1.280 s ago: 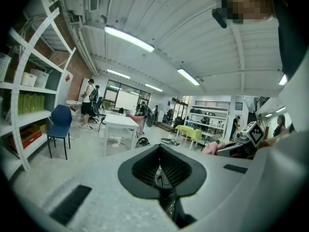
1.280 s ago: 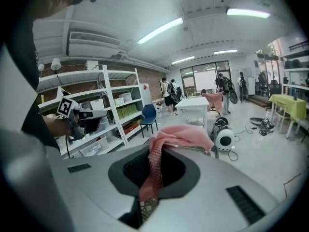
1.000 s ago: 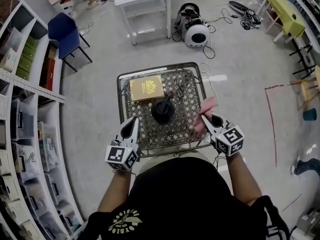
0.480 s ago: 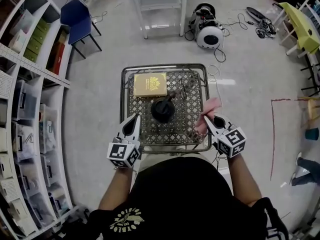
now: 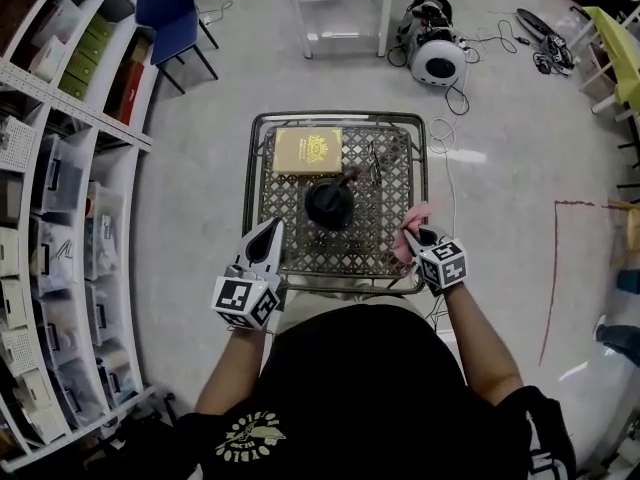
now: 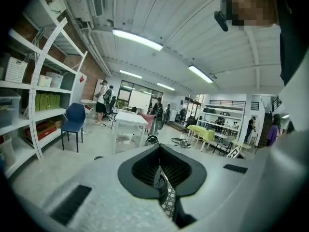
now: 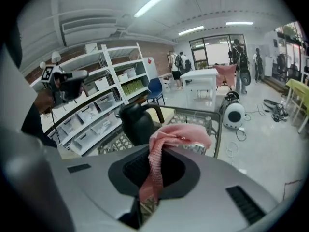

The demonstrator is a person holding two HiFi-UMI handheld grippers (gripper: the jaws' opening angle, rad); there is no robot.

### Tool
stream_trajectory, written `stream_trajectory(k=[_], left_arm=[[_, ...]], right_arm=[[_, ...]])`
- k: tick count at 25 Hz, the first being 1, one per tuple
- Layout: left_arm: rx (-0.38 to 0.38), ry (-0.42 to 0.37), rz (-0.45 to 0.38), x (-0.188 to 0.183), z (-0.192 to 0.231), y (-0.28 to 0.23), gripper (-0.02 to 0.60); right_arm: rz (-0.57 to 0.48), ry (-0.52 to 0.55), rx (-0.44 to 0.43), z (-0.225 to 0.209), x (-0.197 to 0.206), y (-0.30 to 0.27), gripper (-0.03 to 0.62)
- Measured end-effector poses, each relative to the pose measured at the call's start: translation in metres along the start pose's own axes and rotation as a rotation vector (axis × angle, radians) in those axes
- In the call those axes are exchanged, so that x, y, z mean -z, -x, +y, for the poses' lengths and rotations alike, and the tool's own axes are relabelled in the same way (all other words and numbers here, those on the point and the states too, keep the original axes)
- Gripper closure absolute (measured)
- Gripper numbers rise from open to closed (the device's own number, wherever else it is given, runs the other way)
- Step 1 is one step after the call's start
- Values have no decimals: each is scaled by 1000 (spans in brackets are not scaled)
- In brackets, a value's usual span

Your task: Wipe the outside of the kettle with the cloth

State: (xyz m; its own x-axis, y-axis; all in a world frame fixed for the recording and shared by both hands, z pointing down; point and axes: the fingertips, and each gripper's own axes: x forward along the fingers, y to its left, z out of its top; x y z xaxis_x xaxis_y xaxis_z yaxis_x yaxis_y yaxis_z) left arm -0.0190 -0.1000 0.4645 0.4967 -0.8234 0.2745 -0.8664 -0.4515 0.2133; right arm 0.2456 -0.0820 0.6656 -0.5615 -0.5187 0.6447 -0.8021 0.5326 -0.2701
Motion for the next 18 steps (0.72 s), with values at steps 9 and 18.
stream_trajectory(k=[9, 18], left_arm=[[-45, -13, 49, 15, 4, 19, 572], [-89, 3, 82, 24, 42, 63, 572]], right_arm=[[205, -18, 6, -14, 89, -61, 566], [356, -69, 6, 0, 146, -90, 497]])
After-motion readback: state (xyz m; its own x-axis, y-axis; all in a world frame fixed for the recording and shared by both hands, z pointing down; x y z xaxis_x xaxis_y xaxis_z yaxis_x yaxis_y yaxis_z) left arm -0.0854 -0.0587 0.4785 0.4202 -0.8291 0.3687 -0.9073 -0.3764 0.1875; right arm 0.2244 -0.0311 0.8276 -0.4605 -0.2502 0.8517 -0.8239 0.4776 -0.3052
